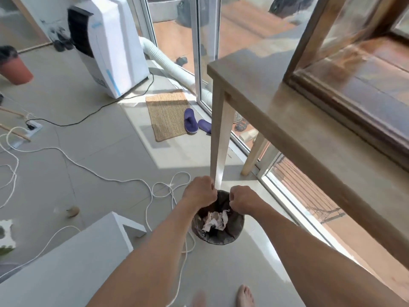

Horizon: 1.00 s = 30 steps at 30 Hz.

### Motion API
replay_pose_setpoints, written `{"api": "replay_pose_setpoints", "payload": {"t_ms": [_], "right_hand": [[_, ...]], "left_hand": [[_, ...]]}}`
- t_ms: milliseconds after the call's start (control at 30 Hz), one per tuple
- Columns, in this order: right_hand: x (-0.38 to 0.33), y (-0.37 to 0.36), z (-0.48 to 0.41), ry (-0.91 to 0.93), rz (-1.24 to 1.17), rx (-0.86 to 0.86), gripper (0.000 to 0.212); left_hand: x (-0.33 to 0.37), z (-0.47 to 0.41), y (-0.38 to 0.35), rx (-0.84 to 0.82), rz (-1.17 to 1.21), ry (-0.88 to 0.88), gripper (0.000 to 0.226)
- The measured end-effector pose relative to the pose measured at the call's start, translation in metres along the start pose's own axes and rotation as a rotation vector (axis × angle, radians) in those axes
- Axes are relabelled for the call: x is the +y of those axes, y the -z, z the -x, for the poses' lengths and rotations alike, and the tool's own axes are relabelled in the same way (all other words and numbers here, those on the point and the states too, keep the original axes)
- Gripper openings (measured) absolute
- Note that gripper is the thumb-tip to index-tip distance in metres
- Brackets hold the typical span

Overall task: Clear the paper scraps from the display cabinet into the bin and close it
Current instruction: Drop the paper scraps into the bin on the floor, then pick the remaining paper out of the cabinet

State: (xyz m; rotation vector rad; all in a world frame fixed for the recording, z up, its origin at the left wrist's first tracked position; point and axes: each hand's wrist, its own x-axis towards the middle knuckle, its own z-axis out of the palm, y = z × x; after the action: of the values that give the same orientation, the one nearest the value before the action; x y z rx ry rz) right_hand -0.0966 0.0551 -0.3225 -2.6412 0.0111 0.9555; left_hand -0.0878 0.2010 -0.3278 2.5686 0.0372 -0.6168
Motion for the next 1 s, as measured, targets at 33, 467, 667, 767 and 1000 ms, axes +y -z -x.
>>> {"api": "replay_pose_setpoints", "payload": {"t_ms": [33,467,667,767,1000], "right_hand": [[-0.010,0.018,0.016,0.016,0.022,0.022,0.024],[-0.068,0.241,0.228,0.170,0.323,0.425,0.025],[-0.048,0.320,0.290,0.134,0.159,0.754,0.014],[-0.044,0.349,0.306,0.101,0.014,0.978,0.014],[-0.028,0.400,0.306,-0.205,0.083,0.948,0.065]], "left_hand": [[0.012,0.011,0.023,0.022,-0.038,-0.031,0.020],[0.179,0.136,0.255,0.367,-0.209,-0.447,0.021],[0.256,0.145,0.283,0.463,-0.216,-0.634,0.019],[0.290,0.144,0.285,0.523,-0.048,-0.711,0.013],[0.360,0.120,0.307,0.459,-0.185,-0.767,0.061]]}}
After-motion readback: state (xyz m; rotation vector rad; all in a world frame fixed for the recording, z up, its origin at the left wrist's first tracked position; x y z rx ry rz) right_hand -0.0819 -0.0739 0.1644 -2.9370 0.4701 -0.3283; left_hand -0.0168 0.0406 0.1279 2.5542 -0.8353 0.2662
